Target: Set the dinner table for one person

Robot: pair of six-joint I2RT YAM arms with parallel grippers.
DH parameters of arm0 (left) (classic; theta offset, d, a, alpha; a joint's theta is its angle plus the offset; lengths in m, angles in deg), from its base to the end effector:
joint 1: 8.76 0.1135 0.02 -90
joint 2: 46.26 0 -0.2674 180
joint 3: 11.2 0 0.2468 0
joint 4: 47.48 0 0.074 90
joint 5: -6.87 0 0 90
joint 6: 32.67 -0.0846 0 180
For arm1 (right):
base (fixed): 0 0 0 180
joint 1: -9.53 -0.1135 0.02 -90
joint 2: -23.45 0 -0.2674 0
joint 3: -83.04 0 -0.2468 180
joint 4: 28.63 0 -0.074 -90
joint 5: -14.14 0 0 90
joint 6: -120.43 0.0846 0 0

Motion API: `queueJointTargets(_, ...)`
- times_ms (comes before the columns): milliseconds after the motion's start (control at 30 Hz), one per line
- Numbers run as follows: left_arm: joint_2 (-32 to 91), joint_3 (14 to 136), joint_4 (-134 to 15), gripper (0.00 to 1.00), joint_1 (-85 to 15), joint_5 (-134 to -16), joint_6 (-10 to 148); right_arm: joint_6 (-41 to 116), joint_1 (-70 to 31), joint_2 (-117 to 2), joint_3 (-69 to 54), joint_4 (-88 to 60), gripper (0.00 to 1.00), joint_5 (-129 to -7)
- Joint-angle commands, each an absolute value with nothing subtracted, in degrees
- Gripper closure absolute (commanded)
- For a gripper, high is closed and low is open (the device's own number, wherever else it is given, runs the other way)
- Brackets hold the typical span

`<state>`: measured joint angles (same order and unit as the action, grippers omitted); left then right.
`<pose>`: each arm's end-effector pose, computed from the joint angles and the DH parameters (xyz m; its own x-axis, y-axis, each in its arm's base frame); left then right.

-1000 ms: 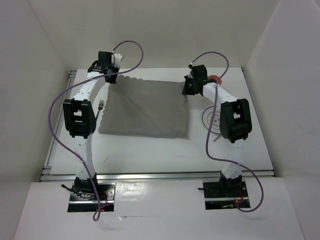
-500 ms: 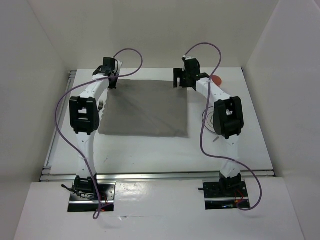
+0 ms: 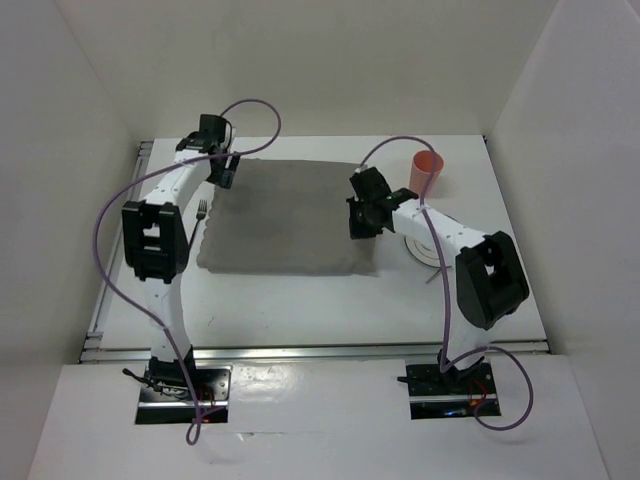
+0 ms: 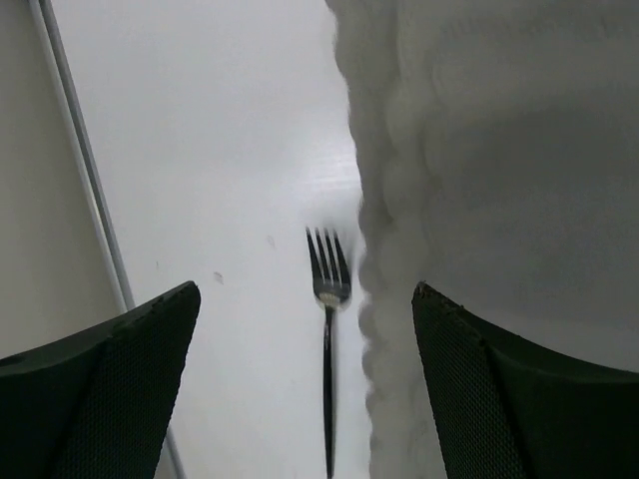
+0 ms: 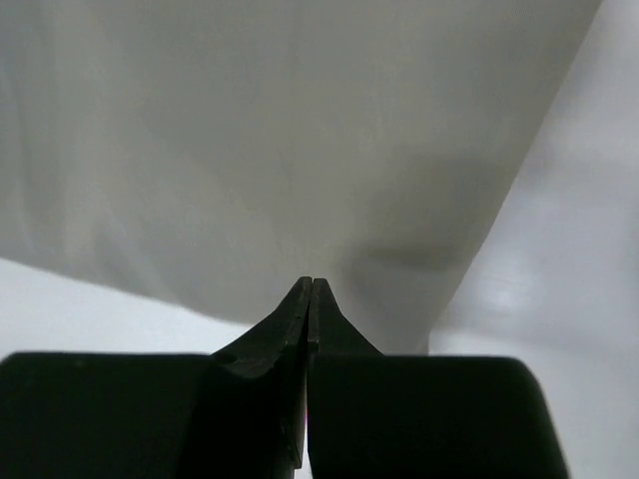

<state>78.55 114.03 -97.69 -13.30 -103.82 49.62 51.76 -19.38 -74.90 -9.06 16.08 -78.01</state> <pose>0.5190 -0.0112 0.2179 -0.7750 0.1874 -0.6036 -0.0498 0.9339 0.3540 0.3448 0.1868 0.2032 -0.8382 -0.0476 -0.5434 -0.1712 0.9688 0.1791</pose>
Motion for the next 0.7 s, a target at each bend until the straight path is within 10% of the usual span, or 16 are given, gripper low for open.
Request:
queueJointTargets(0, 63.6, 100.2, -100.0, 0.08, -17.9, -100.4, 46.3, 59.2, -20.2, -71.3, -12.9, 19.4, 1.0, -75.6)
queueJointTargets(233, 59.8, 71.9, -92.9, 0.13, -25.6, -103.8, 39.6, 64.6, -21.0, -75.9, -18.6, 18.7, 1.0, -74.0)
queueJointTargets(667, 63.4, 68.6, -96.4, 0.21, -26.8, -97.1, 41.7, 73.1, -11.7, -69.0, -32.3, 22.4, 1.0, -79.2)
